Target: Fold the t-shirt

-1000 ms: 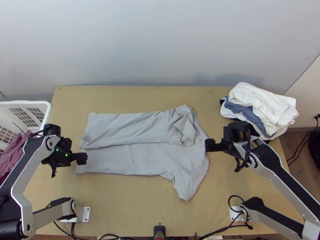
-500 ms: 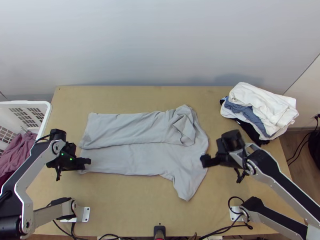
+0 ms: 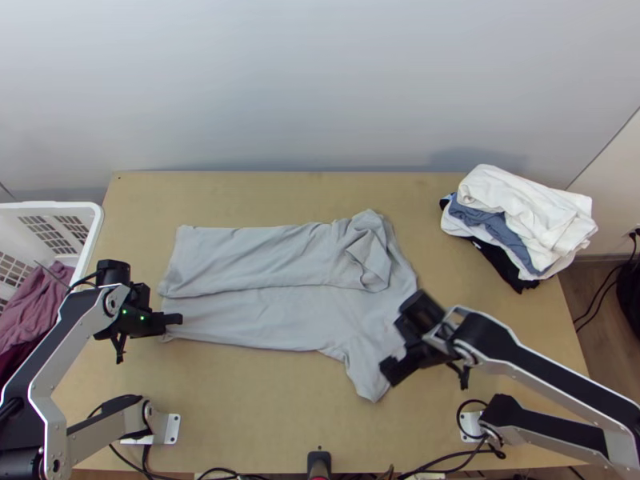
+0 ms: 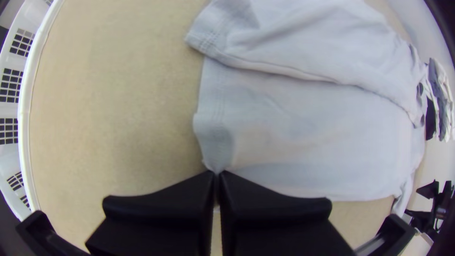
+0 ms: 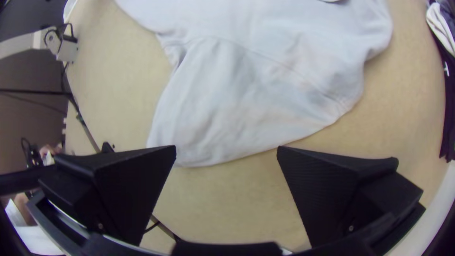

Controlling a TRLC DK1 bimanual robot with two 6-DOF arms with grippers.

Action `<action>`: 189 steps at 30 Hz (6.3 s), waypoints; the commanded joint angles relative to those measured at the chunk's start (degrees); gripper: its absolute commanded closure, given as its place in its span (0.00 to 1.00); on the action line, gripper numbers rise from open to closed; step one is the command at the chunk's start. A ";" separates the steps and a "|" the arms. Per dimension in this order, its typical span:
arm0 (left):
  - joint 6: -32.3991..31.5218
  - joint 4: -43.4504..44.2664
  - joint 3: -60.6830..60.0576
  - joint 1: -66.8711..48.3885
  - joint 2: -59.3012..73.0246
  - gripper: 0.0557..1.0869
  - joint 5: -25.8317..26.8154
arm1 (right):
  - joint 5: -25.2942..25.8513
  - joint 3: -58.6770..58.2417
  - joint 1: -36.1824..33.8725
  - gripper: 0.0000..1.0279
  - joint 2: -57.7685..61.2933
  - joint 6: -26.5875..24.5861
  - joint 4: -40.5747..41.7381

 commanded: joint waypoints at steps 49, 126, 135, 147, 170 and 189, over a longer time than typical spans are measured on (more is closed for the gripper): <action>-7.09 -4.17 22.61 -0.15 7.04 0.96 2.54 | 14.43 22.17 -13.24 0.97 18.02 -14.45 16.09; -10.43 10.42 31.40 -9.20 33.76 0.96 -2.29 | 8.63 52.31 -12.80 0.04 47.73 -4.78 16.44; -10.79 8.31 31.92 -9.20 28.49 0.96 -2.12 | -0.95 53.02 -13.07 0.04 56.17 2.08 14.42; -13.51 7.26 34.21 -8.85 24.00 0.96 -0.18 | -3.50 55.65 -15.35 0.04 55.90 3.22 11.52; -8.50 4.80 37.02 6.97 17.85 0.96 7.55 | -6.67 53.63 -27.92 0.04 33.23 1.81 -1.93; -17.29 1.81 52.40 -35.83 25.50 0.96 4.56 | -6.67 48.71 -30.73 0.04 30.94 2.60 -1.75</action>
